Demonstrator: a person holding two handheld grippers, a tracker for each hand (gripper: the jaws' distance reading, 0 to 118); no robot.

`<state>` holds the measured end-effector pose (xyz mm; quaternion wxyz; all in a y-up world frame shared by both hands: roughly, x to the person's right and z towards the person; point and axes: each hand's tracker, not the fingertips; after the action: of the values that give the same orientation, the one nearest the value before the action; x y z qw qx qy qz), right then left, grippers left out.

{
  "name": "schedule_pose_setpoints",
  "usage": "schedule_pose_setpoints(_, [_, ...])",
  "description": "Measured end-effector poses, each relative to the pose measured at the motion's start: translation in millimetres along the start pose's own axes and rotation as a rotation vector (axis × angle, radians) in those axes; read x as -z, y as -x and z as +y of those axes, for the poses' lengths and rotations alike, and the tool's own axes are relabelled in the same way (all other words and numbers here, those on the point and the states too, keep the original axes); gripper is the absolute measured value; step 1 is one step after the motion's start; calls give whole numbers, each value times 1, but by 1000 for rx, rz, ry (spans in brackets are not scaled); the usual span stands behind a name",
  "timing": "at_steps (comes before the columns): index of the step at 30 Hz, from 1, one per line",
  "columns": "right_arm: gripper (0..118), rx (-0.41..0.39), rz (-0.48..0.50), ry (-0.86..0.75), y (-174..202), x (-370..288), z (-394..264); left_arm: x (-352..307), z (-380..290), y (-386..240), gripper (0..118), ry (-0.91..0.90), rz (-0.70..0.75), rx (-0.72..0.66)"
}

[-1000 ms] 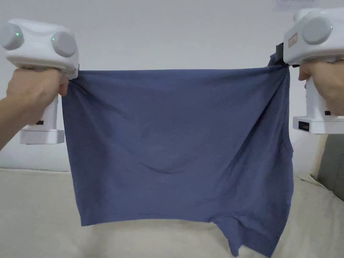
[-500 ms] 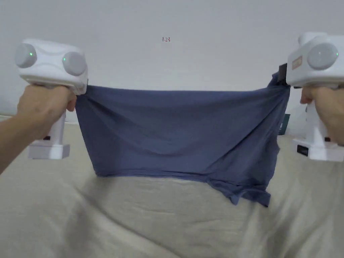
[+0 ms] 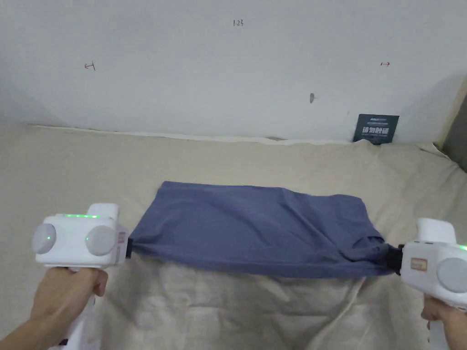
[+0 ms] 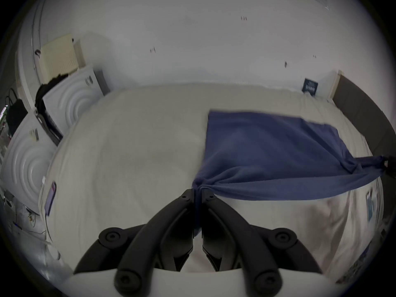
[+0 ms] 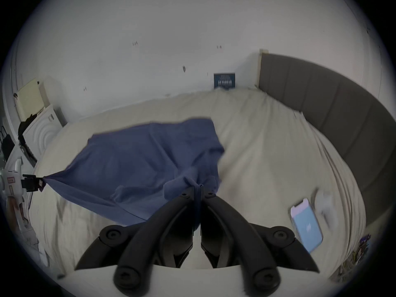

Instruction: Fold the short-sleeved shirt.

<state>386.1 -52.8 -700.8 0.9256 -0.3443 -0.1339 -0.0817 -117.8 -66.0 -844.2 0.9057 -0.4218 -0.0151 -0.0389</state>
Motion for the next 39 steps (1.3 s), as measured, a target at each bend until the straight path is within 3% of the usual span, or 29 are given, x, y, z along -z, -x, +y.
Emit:
schedule_pose_setpoints(13, [6, 89, 48, 121, -37, -70, -155, -71, -160, 27, 5, 90, -13, -3])
schedule_pose_setpoints(23, [6, 95, 55, 173, -56, -113, -201, -120, -218, 42, 5, 142, -67, -20])
schedule_pose_setpoints(31, [8, 117, 33, 206, -58, -111, -213, -110, -238, 41, 6, 170, -62, 14])
schedule_pose_setpoints(32, [20, 127, 32, 206, -59, -111, -213, -99, -239, 46, 24, 169, -71, 11])
schedule_pose_setpoints(33, [62, 139, 9, 206, -60, -114, -212, -96, -239, 47, 91, 170, -65, 14])
schedule_pose_setpoints(34, [104, 138, -20, 210, -61, -116, -212, -93, -238, 49, 118, 179, -40, -17])
schedule_pose_setpoints(35, [118, 142, -8, 216, -64, -117, -212, -107, -242, 49, 108, 137, -65, 1])
schedule_pose_setpoints(36, [114, 147, 4, 207, -67, -123, -216, -138, -243, 45, 110, 141, -87, -64])
schedule_pose_setpoints(39, [114, 142, 4, 201, -80, -112, -226, -173, -240, 48, 118, 148, -61, -79])
